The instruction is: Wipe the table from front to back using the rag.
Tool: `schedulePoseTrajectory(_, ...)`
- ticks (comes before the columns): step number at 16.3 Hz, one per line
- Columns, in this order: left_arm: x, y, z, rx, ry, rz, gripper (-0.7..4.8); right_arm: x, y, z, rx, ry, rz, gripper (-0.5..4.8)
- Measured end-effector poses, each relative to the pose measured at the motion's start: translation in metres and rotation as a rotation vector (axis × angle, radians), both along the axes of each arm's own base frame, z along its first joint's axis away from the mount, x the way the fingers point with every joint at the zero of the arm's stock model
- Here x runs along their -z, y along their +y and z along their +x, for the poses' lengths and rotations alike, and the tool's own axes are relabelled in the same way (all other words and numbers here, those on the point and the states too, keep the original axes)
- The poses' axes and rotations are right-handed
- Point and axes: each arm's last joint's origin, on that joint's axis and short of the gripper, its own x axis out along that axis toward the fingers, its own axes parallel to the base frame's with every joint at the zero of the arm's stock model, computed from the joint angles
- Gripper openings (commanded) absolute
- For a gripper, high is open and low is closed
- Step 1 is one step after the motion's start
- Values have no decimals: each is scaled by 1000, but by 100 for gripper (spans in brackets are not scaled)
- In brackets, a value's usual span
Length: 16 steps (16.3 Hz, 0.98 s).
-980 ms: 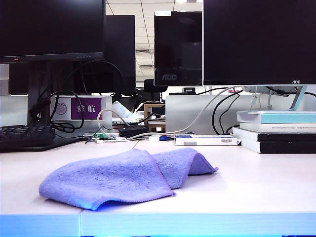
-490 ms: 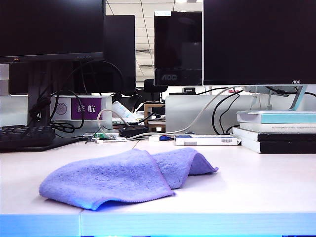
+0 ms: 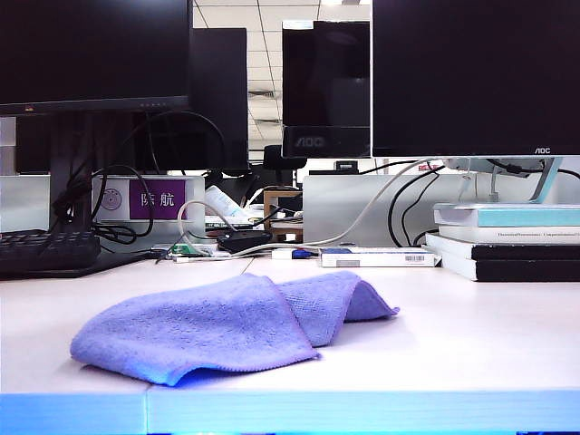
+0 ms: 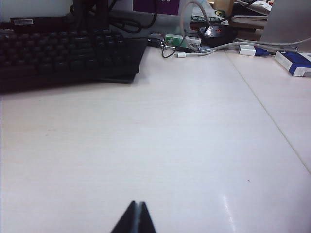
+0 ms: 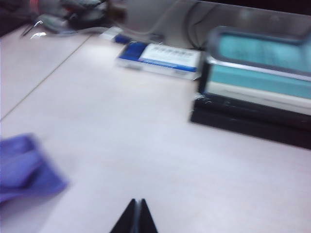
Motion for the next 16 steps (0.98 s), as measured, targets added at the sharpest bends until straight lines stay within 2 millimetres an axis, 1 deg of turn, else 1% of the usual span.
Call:
schedulePoseTrajectory(1,0,0,0,0,0,0,-4,19,-4,-3,19,-37,16,4)
schedulePoseTrajectory(2,0,0,0,0,0,0,-4,35,-6,-5,19,-67,33,4)
schedulePoseTrajectory(5,0,0,0,0,0,0,-4,67,-13,-11,55,-128,67,4)
schedulePoseTrajectory(9,0,0,0,0,0,0,-4,84,-21,-11,136,-145,79,4)
schedulePoseTrajectory(10,0,0,0,0,0,0,-4,96,-23,-8,123,-116,83,4)
schedulePoseTrajectory(11,0,0,0,0,0,0,-4,101,-24,-8,119,-86,95,4)
schedulePoseTrajectory(16,0,0,0,0,0,0,-4,101,-24,-8,131,-81,106,4)
